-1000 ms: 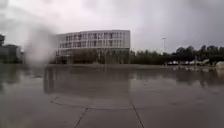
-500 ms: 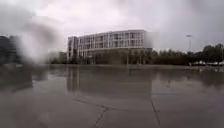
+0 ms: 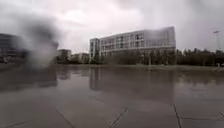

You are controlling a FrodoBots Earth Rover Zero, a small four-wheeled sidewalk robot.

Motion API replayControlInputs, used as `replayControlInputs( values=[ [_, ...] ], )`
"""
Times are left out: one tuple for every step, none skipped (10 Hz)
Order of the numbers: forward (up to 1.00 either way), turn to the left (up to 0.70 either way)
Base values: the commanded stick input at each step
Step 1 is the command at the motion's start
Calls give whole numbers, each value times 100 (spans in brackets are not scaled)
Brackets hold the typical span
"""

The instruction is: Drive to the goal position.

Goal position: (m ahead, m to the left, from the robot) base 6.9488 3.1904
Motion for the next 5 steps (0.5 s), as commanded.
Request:
replayControlInputs(
  values=[
    [70,2],
    [70,2],
    [70,2],
    [70,2],
    [70,2]
  ],
)
